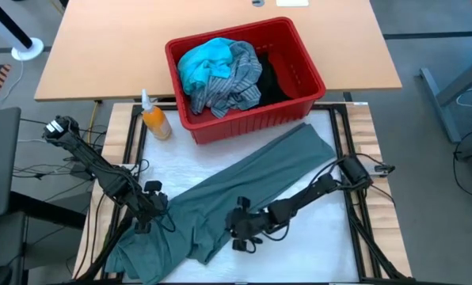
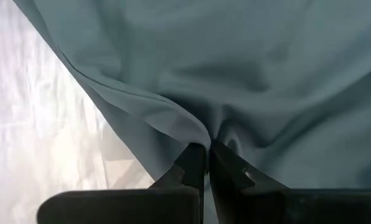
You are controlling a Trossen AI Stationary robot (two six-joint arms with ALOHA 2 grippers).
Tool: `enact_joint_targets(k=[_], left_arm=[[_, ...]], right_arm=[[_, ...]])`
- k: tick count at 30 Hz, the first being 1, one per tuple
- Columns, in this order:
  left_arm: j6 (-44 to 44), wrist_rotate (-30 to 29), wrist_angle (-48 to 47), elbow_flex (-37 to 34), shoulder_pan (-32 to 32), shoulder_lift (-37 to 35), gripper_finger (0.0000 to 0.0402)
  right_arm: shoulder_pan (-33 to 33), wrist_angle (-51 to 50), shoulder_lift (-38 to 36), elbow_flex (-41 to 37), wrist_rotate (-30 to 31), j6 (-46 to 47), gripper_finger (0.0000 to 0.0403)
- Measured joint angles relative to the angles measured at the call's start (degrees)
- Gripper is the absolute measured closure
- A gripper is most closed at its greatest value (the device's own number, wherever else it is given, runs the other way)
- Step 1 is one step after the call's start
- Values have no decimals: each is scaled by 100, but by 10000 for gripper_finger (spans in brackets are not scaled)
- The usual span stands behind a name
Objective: Fold Laundry from Bin
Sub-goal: Fold the dark blue pants
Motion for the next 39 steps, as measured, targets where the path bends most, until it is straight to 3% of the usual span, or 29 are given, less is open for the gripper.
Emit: enact_joint_targets(k=[3,11,16,32,39], left_arm=[[-64,-16,14,0,-2,0,401],[-252,-57,36,0,-4,0,401],[-307,-83,40,0,-4,0,401],[-515,-231,57,-2,-2,-2,401],[-508,-348,88,-2,-2,-2,401]], right_arm=[[68,-478,21,213,11,-582,219],[16,-446,21,228,-61,-2023,219],[-93,-458,21,230,-565,-2222,219],[-125,-355,268,230,-794,-2686,220],[-111,-345,266,230,-697,-2683,269]])
